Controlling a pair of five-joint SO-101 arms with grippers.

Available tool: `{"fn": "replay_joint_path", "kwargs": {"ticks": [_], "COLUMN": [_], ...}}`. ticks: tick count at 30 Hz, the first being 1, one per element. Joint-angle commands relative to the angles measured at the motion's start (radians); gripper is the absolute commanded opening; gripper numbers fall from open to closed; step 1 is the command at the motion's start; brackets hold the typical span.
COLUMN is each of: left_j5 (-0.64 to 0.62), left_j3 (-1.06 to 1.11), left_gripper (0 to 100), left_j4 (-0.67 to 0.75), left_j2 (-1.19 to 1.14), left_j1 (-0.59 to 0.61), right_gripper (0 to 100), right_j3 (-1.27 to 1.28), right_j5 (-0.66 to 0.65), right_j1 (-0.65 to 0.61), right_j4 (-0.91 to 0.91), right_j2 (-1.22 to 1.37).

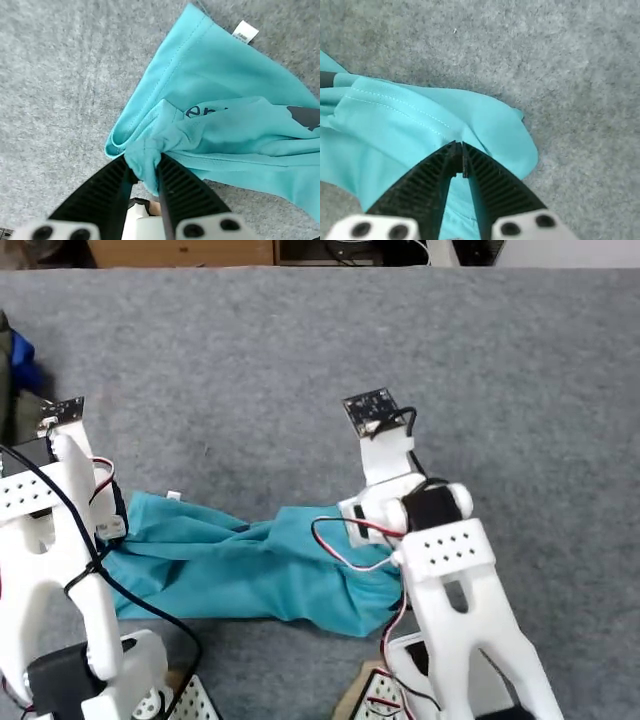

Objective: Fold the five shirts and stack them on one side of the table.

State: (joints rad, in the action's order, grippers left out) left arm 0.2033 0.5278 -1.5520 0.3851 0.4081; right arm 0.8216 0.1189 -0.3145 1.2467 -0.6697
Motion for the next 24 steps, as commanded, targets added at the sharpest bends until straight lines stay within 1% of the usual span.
{"fn": "replay_joint_path", "kwargs": {"ticks": [1, 8, 11, 16, 20, 24], "left_j5": [0.000, 0.000, 0.000, 0.000, 0.000, 0.000], "left_j3": [-0.002, 0.002, 0.002, 0.002, 0.002, 0.002], "left_gripper": [2, 2, 2, 2, 2, 2], "left_j4": [0.005, 0.003, 0.003, 0.002, 0.005, 0.005], "left_j2": [0.028, 0.028, 0.028, 0.028, 0.028, 0.028], "left_j1": [0.008, 0.012, 0.012, 0.012, 0.012, 0.006], "right_gripper": [0.5, 0.7, 0.8, 0.9, 0.9, 0.9], "right_j3": [-0.130, -0.430, -0.536, -0.665, -0.730, -0.737], "right_j5": [0.011, 0.011, 0.012, 0.012, 0.012, 0.034], "right_j1": [0.013, 0.035, 0.035, 0.035, 0.035, 0.035], "right_j4": [0.068, 0.322, 0.377, 0.479, 0.528, 0.531], "right_j2": [0.071, 0.371, 0.429, 0.450, 0.492, 0.576]}}
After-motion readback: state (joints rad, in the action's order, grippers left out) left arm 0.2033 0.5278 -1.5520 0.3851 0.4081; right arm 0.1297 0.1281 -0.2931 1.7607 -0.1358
